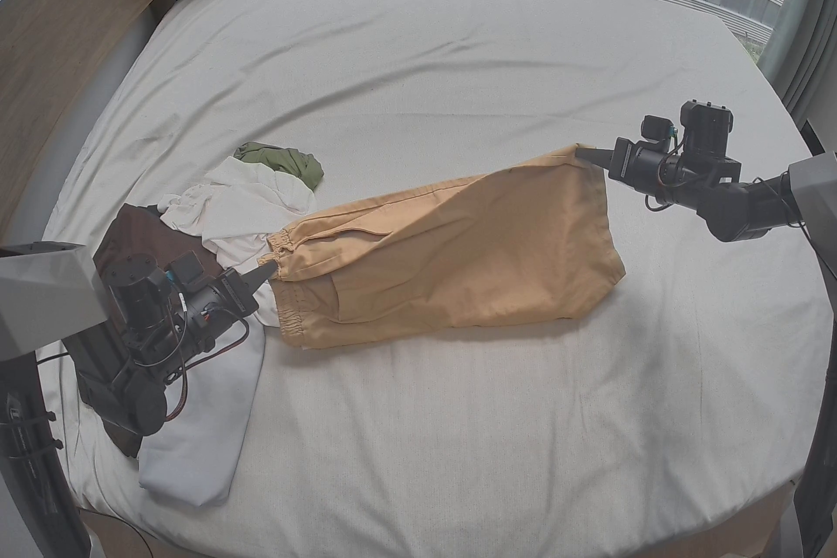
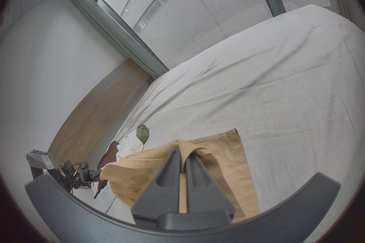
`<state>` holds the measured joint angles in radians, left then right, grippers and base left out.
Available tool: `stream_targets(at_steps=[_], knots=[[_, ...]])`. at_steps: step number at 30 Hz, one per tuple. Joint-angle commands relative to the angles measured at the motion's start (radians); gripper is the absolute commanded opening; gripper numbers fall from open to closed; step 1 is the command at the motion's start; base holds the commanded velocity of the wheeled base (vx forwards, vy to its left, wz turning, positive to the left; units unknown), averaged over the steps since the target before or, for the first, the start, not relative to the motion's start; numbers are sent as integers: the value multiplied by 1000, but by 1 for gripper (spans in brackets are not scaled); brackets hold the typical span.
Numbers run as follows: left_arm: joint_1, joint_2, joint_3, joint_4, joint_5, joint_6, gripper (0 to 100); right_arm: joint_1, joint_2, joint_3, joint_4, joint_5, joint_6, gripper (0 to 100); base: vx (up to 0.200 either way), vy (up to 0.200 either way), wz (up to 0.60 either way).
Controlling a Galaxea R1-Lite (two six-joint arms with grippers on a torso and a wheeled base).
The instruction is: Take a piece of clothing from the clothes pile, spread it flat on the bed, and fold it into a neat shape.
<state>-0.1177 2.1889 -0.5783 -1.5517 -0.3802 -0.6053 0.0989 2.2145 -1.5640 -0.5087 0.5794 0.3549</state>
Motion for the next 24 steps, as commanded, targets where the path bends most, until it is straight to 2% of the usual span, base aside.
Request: stream_targets(at_steps=[1,5,24], knots=[[1,49,-26,-1,6,1,0,-5,47,-30,-1,0,1,0,0,0,0],[1,63,-52,-1,46,-1,0,-7,71,-39,-7,-16,-1,0,0,0,0],[0,78,-95,-2,53,-1,0,1,102,-106,-10,-35,-1,0,0,0,0]])
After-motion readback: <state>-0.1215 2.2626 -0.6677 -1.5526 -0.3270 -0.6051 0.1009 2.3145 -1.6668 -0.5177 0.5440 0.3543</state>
